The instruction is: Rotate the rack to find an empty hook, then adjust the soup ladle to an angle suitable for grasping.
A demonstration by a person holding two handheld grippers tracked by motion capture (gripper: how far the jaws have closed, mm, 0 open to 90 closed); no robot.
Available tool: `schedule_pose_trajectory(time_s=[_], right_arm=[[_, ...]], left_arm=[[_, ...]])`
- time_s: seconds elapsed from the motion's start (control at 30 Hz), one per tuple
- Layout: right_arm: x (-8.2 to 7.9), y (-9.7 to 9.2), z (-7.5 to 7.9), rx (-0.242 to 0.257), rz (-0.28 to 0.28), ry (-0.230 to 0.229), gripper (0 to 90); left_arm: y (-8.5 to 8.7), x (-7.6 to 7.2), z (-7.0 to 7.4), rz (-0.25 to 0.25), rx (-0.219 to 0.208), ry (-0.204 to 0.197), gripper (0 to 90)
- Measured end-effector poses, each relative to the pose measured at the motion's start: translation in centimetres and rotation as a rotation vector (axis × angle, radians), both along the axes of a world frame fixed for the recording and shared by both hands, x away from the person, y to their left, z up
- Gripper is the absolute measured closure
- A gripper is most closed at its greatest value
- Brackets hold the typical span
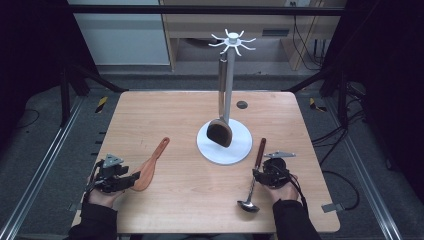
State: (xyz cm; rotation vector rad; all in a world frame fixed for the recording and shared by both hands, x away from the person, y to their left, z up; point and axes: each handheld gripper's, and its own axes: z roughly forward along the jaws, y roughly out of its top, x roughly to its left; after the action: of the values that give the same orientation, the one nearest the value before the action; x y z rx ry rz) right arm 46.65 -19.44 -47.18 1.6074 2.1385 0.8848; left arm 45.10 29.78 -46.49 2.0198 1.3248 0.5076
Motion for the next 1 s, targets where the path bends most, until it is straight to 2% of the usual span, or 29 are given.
schedule_pose_trajectory(time_s=[0.13,0.4,0.73,1.0], right_arm=[[0.3,0.2,-0.2,0.009,-0.002,0.032,57.4],[0.8,0.7,-0.6,-0.023,0.006,0.059,59.3],[1.4,1.2,-0.9,-0.028,0.001,0.107,64.5],[1.5,1.2,-0.9,-0.04,-0.002,0.117,65.6]], left_arm=[[0.0,0.0,0.0,0.0,-0.005,0.002,45.8],[0.0,0.1,-0.1,-0.004,-0.004,0.008,45.7],[0.0,0.3,-0.2,-0.007,-0.002,0.022,45.7],[0.0,0.2,-0.2,-0.008,0.0,0.025,45.7]])
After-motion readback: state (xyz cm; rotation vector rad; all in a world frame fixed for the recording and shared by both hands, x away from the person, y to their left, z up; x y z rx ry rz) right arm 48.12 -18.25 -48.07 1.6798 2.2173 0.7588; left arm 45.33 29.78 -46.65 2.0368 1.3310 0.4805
